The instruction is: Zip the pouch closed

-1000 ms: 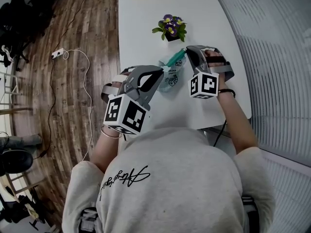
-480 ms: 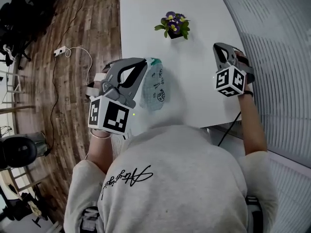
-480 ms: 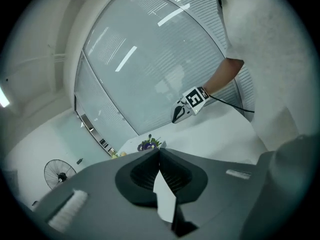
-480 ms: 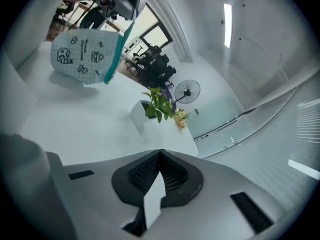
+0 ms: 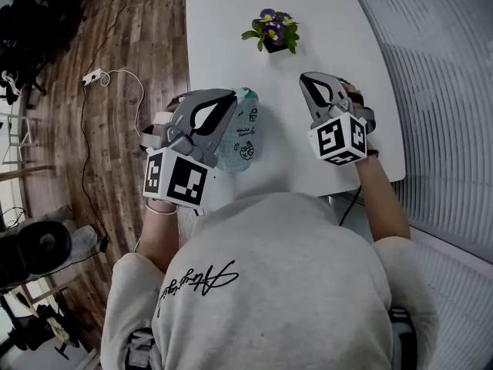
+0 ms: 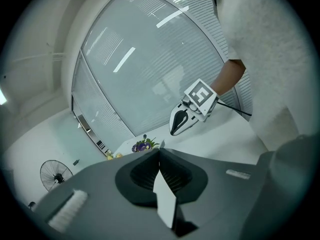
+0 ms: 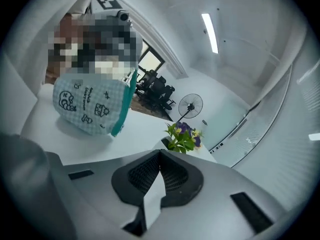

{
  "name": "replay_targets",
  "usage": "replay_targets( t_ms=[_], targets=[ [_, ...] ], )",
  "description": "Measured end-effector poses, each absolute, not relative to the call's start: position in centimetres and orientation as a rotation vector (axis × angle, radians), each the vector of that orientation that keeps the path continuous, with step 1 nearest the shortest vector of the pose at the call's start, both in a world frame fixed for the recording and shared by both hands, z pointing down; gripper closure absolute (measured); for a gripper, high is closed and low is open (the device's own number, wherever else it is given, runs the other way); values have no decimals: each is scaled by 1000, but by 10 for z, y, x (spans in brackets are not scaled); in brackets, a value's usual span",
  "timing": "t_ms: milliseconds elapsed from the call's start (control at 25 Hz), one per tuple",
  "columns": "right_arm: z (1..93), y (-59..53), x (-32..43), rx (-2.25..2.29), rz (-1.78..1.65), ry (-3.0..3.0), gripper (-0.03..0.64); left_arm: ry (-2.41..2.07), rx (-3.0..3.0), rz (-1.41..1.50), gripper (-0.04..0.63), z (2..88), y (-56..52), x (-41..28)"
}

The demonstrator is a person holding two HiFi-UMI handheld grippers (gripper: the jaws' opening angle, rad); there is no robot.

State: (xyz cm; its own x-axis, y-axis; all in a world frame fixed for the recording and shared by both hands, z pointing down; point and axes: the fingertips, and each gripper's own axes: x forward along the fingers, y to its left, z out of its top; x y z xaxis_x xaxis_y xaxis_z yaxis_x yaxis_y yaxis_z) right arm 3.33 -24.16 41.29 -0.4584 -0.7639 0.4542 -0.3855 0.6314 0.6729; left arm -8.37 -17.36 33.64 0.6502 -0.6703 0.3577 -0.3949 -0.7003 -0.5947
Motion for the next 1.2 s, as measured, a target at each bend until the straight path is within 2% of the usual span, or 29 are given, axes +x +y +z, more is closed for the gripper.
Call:
replay_targets(
  t_ms=[560,1200],
  targets=[
    [409,-225,31,993,-533,-2176,614,932,-2346,-1119,592,431,-192,-148],
    [428,-202,24,1045,-345,-2247,614,929,-2433,-1228,592,485,-171,-136]
  ],
)
